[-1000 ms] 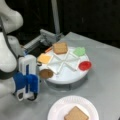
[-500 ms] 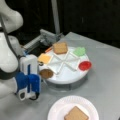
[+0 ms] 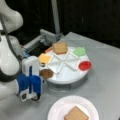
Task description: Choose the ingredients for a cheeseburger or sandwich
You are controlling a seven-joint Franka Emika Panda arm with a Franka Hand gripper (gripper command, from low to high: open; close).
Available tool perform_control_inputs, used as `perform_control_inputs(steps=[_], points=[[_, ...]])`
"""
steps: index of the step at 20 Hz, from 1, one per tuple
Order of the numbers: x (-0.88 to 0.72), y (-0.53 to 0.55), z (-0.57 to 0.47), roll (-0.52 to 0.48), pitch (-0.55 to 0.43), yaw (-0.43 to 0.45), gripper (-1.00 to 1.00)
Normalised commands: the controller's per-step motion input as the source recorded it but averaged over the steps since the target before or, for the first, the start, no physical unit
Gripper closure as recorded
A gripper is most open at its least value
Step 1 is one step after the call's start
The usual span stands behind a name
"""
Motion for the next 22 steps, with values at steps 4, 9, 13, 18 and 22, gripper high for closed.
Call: perform_control_inputs(steps=[4, 9, 13, 18, 22], points=[[0.28, -0.17, -0.07, 0.120, 0.010, 0.053, 1.00], [0.30, -0.19, -0.06, 0.116, 0.030, 0.050, 1.00], [0.31, -0.17, -0.08, 0.105, 0.037, 0.036, 1.00], [0.32, -0.13, -0.07, 0.091, 0.038, 0.026, 1.00], [0.32, -0.11, -0.05, 0.079, 0.040, 0.030, 1.00]])
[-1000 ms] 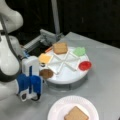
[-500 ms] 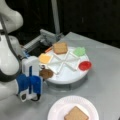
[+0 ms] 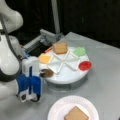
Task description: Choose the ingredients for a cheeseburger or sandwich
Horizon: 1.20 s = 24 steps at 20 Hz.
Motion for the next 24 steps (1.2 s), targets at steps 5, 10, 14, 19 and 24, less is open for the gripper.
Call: perform_control_inputs(steps=[5, 10, 14, 19, 24], points=[[0.32, -0.12, -0.02, 0.076, 0.048, 0.040, 1.00], [0.31, -0.18, 0.04, 0.072, 0.073, 0.054, 1.00], [0.29, -0.26, 0.13, 0.065, 0.117, 0.083, 1.00], [0.27, -0.29, 0.13, 0.072, 0.136, 0.143, 1.00], [0.32, -0.35, 0.16, 0.062, 0.151, 0.253, 1.00]])
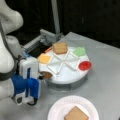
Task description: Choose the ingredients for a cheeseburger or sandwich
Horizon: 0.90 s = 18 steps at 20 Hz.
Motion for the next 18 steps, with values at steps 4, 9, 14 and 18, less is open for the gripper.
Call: perform_control_inputs(steps=[4, 9, 14, 18], points=[[0.49, -0.35, 0.08, 0.059, 0.150, 0.326, 1.00], [0.76, -0.35, -0.01, 0.052, 0.155, 0.376, 1.00], [0.97, -0.38, -0.08, 0.047, 0.168, 0.363, 1.00], [0.93, -0.45, -0.10, 0.085, 0.156, 0.325, 1.00]])
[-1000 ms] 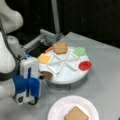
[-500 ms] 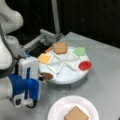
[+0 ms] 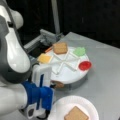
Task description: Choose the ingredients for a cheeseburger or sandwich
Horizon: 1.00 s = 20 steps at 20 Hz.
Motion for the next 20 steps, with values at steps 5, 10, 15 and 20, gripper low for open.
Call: perform_control_inputs(steps=[5, 10, 15, 20], points=[[0.74, -0.39, -0.07, 0.079, 0.160, 0.282, 1.00], [0.52, -0.19, -0.07, -0.082, 0.150, 0.172, 1.00], [0.38, -0.06, -0.05, -0.340, 0.138, 0.063, 1.00], [0.25, 0.07, 0.04, -0.365, 0.150, 0.059, 1.00]])
